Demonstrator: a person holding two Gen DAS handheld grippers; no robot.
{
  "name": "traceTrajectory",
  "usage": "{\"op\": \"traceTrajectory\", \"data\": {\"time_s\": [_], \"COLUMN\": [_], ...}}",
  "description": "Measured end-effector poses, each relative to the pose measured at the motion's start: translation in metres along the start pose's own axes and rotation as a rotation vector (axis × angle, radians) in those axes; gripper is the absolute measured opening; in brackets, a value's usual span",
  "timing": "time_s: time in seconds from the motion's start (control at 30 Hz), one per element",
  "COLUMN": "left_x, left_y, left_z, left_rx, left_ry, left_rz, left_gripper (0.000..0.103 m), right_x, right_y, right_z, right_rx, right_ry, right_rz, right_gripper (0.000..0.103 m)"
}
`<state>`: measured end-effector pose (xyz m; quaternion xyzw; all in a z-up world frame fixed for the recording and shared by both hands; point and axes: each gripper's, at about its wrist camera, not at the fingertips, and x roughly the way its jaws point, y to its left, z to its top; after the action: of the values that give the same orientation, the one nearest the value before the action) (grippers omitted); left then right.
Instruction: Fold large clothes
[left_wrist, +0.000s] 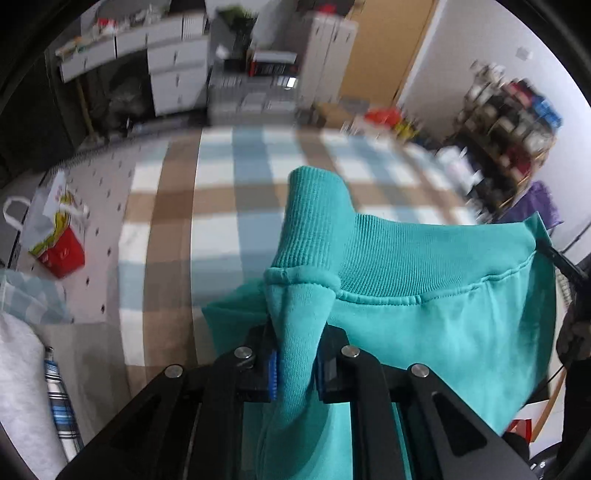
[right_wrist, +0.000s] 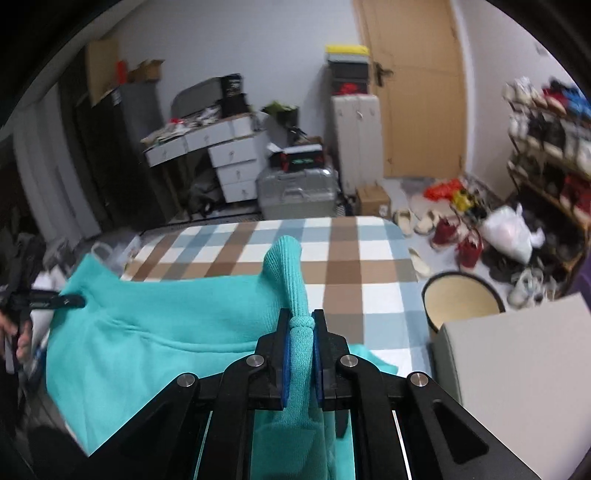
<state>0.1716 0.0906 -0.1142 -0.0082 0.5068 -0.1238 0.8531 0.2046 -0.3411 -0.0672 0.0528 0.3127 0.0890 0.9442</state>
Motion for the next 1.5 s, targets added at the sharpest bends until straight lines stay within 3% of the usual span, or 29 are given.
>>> {"op": "traceTrajectory", "data": {"time_s": [0.1, 0.13, 0.2, 0.27, 0.33, 0.4, 0.43, 0.53, 0.6, 0.67, 0.7, 0.8, 0.83, 0.87, 0.9, 0.93, 1.03, 1.1, 1.13, 1.17, 1.2, 1.27, 1.33, 1.4, 1.47, 1.5], "left_x": [0.056, 0.070, 0.067, 0.060, 0.044, 0.020, -0.002, -0.052, -0.065, -0.054, -0.036, 0.026, 0.034, 0.031, 0.029, 0.026, 0.019, 0.001, -0.009, -0.021, -0.025, -0.020, 0.009, 0.048, 0.060, 0.058], "left_y": [0.019, 0.028, 0.039, 0.044, 0.045, 0.041, 0.035, 0.002, -0.017, -0.028, -0.032, -0.021, -0.017, -0.016, -0.015, -0.011, -0.007, -0.018, -0.026, -0.039, -0.049, -0.080, -0.098, -0.098, -0.091, -0.093], "left_z": [-0.016, -0.023, -0.029, -0.031, -0.032, -0.033, -0.035, -0.043, -0.049, -0.058, -0.065, -0.082, -0.091, -0.097, -0.100, -0.101, -0.098, -0.095, -0.091, -0.088, -0.089, -0.090, -0.099, -0.111, -0.122, -0.122], "left_rx": [-0.053, -0.091, -0.149, -0.155, -0.164, -0.172, -0.156, -0.031, 0.027, 0.047, 0.056, 0.019, 0.033, 0.068, 0.078, 0.063, 0.030, 0.004, 0.001, 0.010, 0.027, 0.091, 0.126, 0.138, 0.163, 0.191], "left_ry": [0.114, 0.126, 0.089, 0.089, 0.084, 0.068, 0.018, -0.134, -0.146, -0.122, -0.079, 0.072, 0.048, -0.012, -0.021, -0.033, -0.040, -0.043, -0.055, -0.080, -0.093, -0.075, -0.001, 0.093, 0.001, 0.000], "left_rz": [0.017, -0.007, -0.060, -0.052, -0.012, 0.053, 0.113, 0.188, 0.097, -0.015, -0.032, 0.046, 0.051, 0.048, 0.048, 0.044, 0.052, 0.086, 0.056, -0.016, -0.052, -0.068, -0.090, -0.050, -0.062, -0.051], "left_gripper": [0.010, 0.012, 0.013, 0.023, 0.030, 0.031, 0.031, 0.035, 0.048, 0.051, 0.051, 0.050, 0.049, 0.048, 0.047, 0.042, 0.039, 0.039, 0.040, 0.041, 0.043, 0.071, 0.073, 0.074, 0.079, 0.079], "right_x": [0.058, 0.086, 0.113, 0.112, 0.107, 0.090, 0.073, 0.014, -0.013, -0.027, -0.027, 0.001, 0.021, 0.034, 0.032, 0.030, 0.026, 0.023, 0.019, 0.010, -0.005, -0.016, -0.009, 0.008, 0.039, 0.049], "right_y": [-0.010, -0.015, -0.018, -0.018, -0.020, -0.023, -0.023, -0.014, 0.002, 0.028, 0.042, 0.067, 0.059, 0.046, 0.034, 0.031, 0.023, 0.030, 0.040, 0.050, 0.066, 0.093, 0.121, 0.141, 0.152, 0.151], "right_z": [-0.017, -0.031, -0.049, -0.050, -0.046, -0.041, -0.037, -0.032, -0.037, -0.047, -0.055, -0.088, -0.103, -0.116, -0.125, -0.130, -0.130, -0.120, -0.110, -0.105, -0.096, -0.089, -0.089, -0.101, -0.129, -0.141], "right_rx": [0.007, 0.016, -0.005, -0.014, -0.005, 0.002, 0.008, 0.036, 0.039, 0.001, -0.042, -0.191, -0.186, -0.149, -0.132, -0.158, -0.126, -0.121, -0.135, -0.140, -0.138, -0.137, -0.143, -0.165, -0.217, -0.216], "right_ry": [0.149, 0.231, 0.315, 0.287, 0.313, 0.317, 0.285, 0.144, 0.090, 0.106, 0.119, 0.196, 0.262, 0.298, 0.229, 0.202, 0.195, 0.237, 0.255, 0.232, 0.171, 0.140, 0.180, 0.232, 0.318, 0.319], "right_rz": [-0.057, -0.085, -0.099, -0.102, -0.093, -0.092, -0.100, -0.094, -0.052, 0.013, 0.017, -0.154, -0.221, -0.218, -0.172, -0.184, -0.154, -0.192, -0.228, -0.216, -0.146, -0.045, 0.044, 0.075, 0.016, 0.010], "right_gripper": [0.009, 0.010, 0.012, 0.012, 0.022, 0.025, 0.025, 0.041, 0.061, 0.062, 0.061, 0.064, 0.067, 0.068, 0.068, 0.068, 0.068, 0.068, 0.066, 0.058, 0.056, 0.062, 0.066, 0.066, 0.066, 0.066]}}
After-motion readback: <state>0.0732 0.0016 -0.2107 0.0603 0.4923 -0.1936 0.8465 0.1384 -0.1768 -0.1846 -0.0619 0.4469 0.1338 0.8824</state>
